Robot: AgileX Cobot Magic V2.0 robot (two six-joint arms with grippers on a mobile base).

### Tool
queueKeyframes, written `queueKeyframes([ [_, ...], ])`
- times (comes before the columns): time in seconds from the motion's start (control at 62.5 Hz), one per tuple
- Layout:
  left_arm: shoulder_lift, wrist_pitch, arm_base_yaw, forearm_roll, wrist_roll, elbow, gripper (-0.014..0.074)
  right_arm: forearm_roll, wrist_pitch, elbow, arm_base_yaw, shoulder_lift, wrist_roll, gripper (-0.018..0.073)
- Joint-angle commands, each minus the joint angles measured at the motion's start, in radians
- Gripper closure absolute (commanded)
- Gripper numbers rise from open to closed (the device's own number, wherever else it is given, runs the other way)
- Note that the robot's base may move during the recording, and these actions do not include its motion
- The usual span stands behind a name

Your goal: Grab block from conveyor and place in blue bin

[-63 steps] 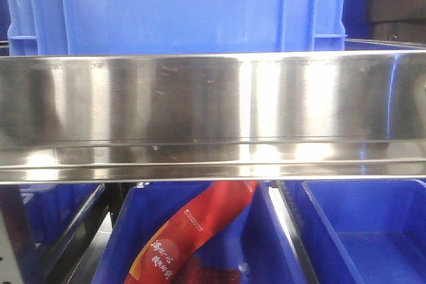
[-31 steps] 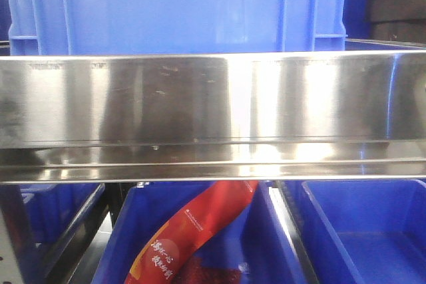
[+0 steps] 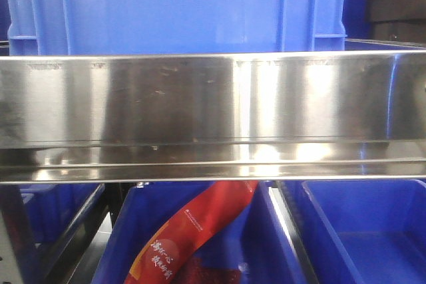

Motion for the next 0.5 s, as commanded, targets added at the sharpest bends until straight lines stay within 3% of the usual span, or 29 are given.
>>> queueKeyframes([
  [0.0,-0.006,-0.025,0.006,-0.006,0.001,-0.002,0.0708,0.002,-0.023,0.000,-0.007,-0.003,-0.007,0.0727],
  [0.48,-0.006,-0.026,0.006,-0.006,0.001,-0.002,0.0708,0.002,-0.023,0.000,-0.007,-0.003,-0.007,0.0727],
])
